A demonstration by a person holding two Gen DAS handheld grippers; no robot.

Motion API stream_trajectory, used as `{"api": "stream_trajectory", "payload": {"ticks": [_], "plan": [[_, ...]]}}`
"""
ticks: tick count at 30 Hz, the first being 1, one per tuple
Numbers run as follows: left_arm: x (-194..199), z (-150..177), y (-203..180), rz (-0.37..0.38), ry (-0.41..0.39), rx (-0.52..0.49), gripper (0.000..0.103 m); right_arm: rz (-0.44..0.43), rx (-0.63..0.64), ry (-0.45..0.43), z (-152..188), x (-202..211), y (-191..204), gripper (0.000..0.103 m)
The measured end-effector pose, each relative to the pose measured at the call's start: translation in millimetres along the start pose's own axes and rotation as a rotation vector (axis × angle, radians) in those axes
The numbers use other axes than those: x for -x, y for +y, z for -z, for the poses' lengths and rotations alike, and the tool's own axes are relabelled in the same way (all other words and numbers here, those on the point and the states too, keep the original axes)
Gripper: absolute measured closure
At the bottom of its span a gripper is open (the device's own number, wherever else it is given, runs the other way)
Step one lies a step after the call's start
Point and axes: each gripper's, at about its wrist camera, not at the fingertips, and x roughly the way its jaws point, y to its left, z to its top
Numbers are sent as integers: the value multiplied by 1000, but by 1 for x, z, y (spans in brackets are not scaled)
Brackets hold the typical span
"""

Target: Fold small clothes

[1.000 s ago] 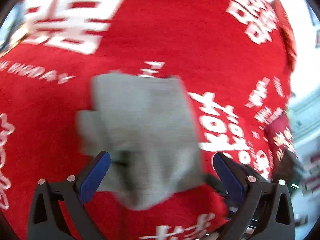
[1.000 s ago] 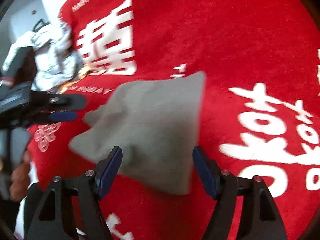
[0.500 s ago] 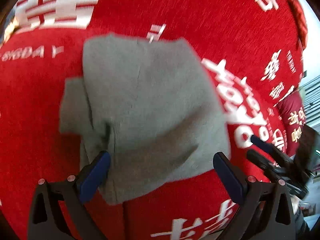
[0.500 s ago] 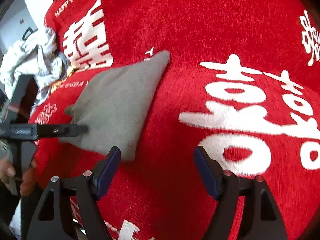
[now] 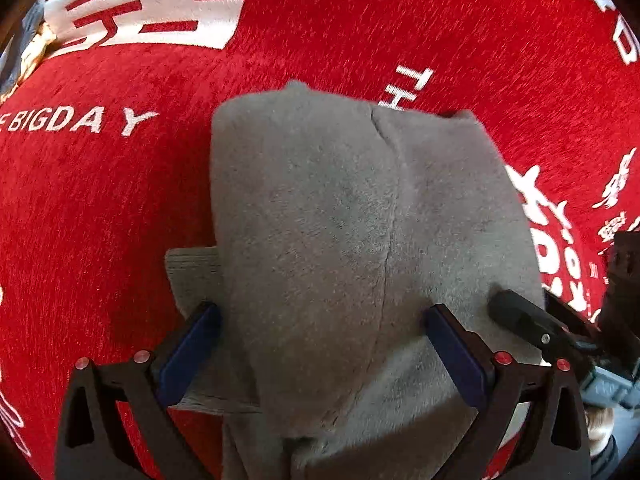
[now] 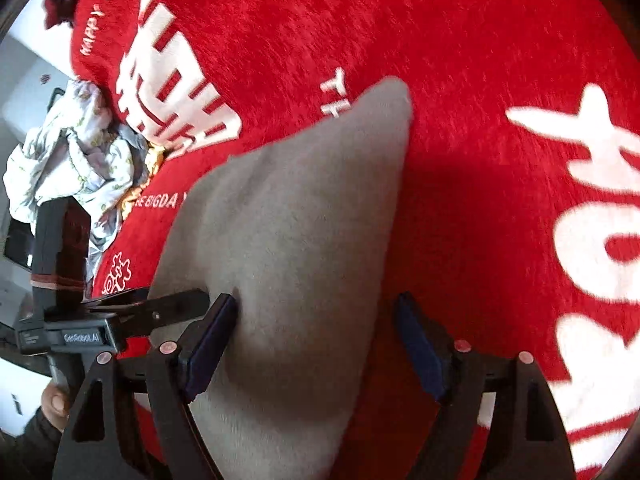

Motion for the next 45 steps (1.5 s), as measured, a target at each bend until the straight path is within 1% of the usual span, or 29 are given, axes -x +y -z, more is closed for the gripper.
{"api": "stream_trajectory", "payload": {"ticks": [3,4,5,6,7,8,11,13,14,15,18,20,22,24,27,29,31,32,33,35,36,37,38,39,40,41,42,44,45], "plan": [[-2,-3,-5,8,-16,-15,0,-1,28,-4,-2,-8,8,19],[0,-6,-5,15,-27,-11,1,-2,37,-10,-3,-9,10,22],[1,-6,-4,31,-38,-2,7,-8,38,-15,-3,-9,9,38],[3,-4,-2,46,-51,-2,15,-34,23,-22,-3,-7,6,50],[4,-3,-2,65,-55,-9,28,-49,14,-23,-4,-4,5,56],[7,-1,-2,87,-60,-13,39,-57,16,-23,-4,-2,5,58],[16,3,-3,96,-67,-33,54,-66,35,-41,-3,9,14,62],[29,6,-10,90,-86,-51,55,-79,48,-64,-4,20,23,63],[34,6,-13,87,-96,-64,60,-85,58,-79,-4,27,29,64],[40,6,-23,92,-105,-82,62,-89,66,-92,-3,36,33,64],[58,6,-48,135,-123,-113,63,-103,80,-118,1,64,40,64],[70,11,-64,169,-130,-126,63,-113,66,-134,7,83,35,64],[83,24,-88,202,-134,-164,63,-114,52,-150,17,107,26,64],[87,34,-109,206,-129,-198,62,-109,28,-153,32,129,11,64],[79,54,-138,242,-70,-217,62,-72,-19,-141,59,149,-22,64],[69,71,-150,218,-37,-242,62,-39,-84,-127,75,155,-56,64],[48,81,-156,189,20,-253,62,-4,-139,-99,86,151,-85,65],[40,83,-158,179,38,-255,58,-1,-165,-87,93,147,-100,65],[32,85,-158,167,50,-260,58,-18,-177,-94,95,144,-106,64],[27,86,-154,160,58,-252,58,-37,-184,-110,97,143,-110,58],[29,82,-150,186,66,-229,57,-15,-181,-107,96,144,-109,48],[33,79,-147,203,71,-215,47,13,-179,-109,96,147,-107,43],[34,76,-147,211,69,-206,27,24,-173,-125,96,152,-105,39],[41,74,-142,211,54,-195,15,27,-168,-149,98,160,-103,36],[50,71,-135,190,23,-183,0,35,-166,-172,101,168,-101,28],[59,70,-126,187,-14,-169,0,47,-164,-201,106,179,-99,24],[66,68,-117,211,-24,-152,0,43,-167,-224,112,186,-98,21],[69,66,-97,270,-24,-86,0,4,-184,-233,120,191,-93,21],[64,66,-86,283,-3,-39,0,-13,-186,-219,125,189,-90,21]]}}
